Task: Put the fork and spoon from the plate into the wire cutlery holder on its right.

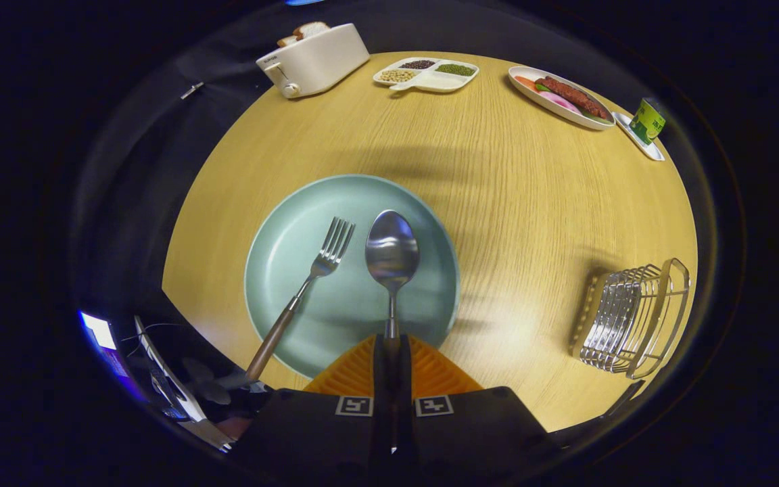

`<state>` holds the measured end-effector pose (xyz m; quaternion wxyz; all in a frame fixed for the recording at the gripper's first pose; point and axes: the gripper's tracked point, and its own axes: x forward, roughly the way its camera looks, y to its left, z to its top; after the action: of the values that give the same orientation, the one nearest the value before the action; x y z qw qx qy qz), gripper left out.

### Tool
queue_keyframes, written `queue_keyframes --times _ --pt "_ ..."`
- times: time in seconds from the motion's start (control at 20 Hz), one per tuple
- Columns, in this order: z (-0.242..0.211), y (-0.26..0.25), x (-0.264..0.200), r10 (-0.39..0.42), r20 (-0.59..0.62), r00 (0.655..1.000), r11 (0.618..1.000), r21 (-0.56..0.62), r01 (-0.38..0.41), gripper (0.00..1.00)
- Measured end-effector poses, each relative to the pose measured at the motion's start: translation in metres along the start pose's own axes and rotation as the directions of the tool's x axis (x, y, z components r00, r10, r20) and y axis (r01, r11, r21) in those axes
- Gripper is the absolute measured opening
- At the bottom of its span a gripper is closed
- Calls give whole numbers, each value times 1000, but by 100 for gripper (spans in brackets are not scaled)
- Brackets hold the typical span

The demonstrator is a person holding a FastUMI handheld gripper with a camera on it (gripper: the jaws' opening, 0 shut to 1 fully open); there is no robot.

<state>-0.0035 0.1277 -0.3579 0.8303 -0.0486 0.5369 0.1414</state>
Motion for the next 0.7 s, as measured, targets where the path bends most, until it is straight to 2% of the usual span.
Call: queue_keyframes --times 0.2,0.45,0.55,0.7 --pt "5 -11 -42 31 28 999 999 -9 -30 8" --pt "8 -65 -93 5 66 998 1000 -10 -5 8" --pt "4 -95 -107 -21 51 998 999 -38 23 8" --pt "-9 -131 -127 -18 -4 1000 999 -36 18 8"
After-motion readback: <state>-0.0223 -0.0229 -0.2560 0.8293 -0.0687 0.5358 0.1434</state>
